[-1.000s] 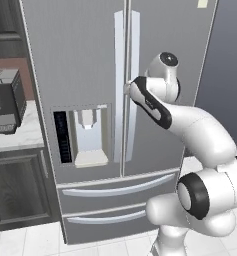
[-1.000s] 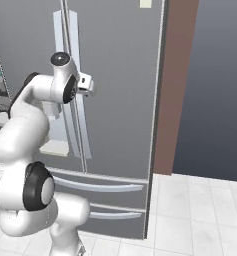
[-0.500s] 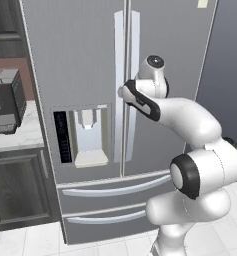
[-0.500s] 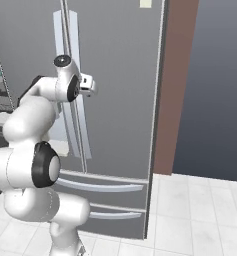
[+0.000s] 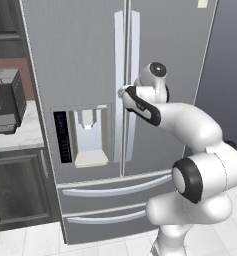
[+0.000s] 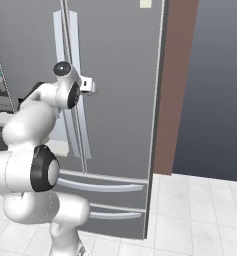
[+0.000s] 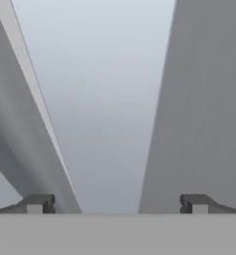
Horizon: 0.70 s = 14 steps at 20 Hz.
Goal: Take the lemon wedge from the fridge and place it on the plate with fish on the dining counter.
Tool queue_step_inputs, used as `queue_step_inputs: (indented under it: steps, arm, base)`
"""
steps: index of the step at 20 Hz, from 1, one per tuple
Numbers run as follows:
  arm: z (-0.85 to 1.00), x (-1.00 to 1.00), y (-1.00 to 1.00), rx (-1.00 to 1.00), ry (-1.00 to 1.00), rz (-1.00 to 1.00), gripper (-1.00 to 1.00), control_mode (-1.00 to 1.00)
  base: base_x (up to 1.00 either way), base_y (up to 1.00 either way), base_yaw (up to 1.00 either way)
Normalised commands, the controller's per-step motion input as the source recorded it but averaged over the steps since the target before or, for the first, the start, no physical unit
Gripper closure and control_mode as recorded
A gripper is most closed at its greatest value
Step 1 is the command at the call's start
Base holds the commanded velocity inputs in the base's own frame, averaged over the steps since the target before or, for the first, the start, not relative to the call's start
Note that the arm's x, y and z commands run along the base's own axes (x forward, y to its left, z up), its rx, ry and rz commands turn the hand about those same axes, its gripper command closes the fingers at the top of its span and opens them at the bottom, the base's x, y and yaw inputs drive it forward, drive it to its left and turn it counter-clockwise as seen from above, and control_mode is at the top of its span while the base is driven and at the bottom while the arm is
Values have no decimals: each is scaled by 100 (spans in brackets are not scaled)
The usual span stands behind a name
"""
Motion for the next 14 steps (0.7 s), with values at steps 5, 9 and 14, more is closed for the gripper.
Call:
queue_step_inputs:
  steps: [5, 9, 14]
  arm:
    - [-33, 27, 0, 0, -7, 7, -100, -100]
    - [0, 12, -18, 1, 0, 0, -100, -100]
    - [0, 2, -1, 0, 0, 0, -100, -100]
  base:
    - [0, 0, 0]
    - [0, 0, 0]
    - [0, 0, 0]
